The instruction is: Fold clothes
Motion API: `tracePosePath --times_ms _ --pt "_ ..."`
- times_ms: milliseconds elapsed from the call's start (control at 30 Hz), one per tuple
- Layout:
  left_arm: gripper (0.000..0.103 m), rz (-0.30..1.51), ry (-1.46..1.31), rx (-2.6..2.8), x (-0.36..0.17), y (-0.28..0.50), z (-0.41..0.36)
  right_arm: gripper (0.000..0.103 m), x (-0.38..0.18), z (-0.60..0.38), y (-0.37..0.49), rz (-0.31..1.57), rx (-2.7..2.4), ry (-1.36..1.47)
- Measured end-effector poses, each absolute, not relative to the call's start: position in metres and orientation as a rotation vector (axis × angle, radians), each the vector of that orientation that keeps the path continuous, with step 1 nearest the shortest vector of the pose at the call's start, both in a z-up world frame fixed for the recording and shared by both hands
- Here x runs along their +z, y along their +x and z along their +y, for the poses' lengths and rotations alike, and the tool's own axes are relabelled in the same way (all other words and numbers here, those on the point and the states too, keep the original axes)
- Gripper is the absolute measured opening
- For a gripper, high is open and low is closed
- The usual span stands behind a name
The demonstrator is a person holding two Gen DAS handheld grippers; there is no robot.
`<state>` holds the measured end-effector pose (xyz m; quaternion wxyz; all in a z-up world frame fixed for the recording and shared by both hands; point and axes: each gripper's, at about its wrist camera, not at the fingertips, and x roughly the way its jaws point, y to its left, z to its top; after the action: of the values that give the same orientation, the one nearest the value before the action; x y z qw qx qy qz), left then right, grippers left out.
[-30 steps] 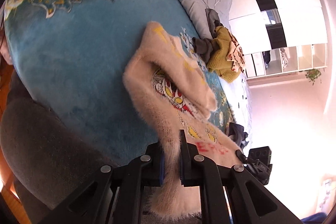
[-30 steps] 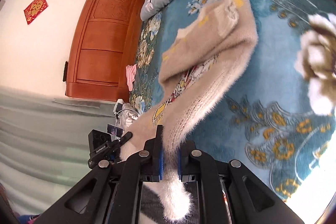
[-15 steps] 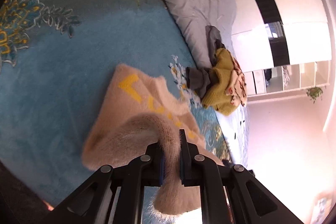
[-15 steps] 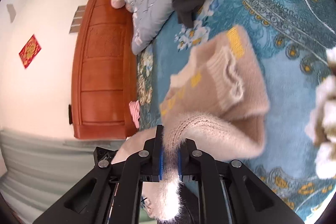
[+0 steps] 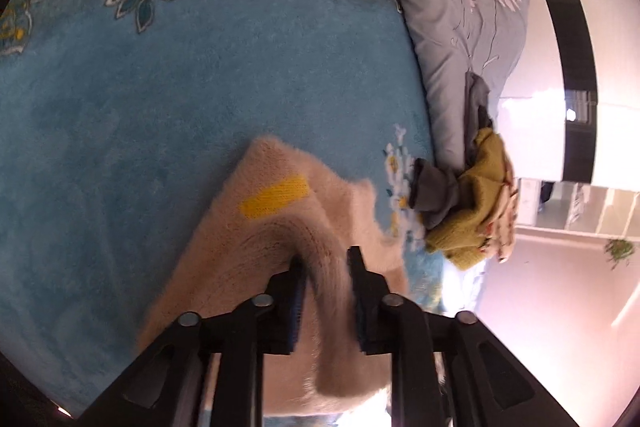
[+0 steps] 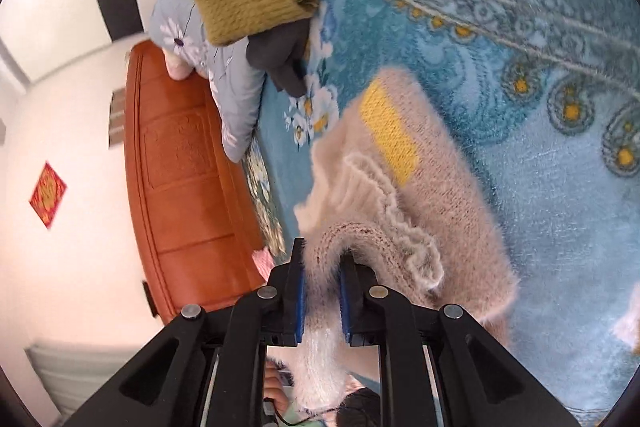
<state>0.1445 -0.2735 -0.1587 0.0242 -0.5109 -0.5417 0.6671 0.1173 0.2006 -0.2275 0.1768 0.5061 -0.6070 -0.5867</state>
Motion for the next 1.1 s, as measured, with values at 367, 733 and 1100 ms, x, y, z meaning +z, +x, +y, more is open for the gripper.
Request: tracePosePath --times_ms 367,733,1100 --pt "0.06 -1.753 -1.373 2.048 -0.127 0.156 -0.292 0.037 -0.2 0.216 0.106 -1.64 -1.778 1.359" --pt "0.061 -1.247 -1.761 2.321 -0.166 0.186 -0.279 0.058 -0.199 0.233 0.139 -1.263 -2.081 1.526" --pt "0.074 -1.13 -1.714 2.229 -0.179 0.164 -0.26 0.072 -0.226 0.197 0.134 -1.153 -2.048 1.532"
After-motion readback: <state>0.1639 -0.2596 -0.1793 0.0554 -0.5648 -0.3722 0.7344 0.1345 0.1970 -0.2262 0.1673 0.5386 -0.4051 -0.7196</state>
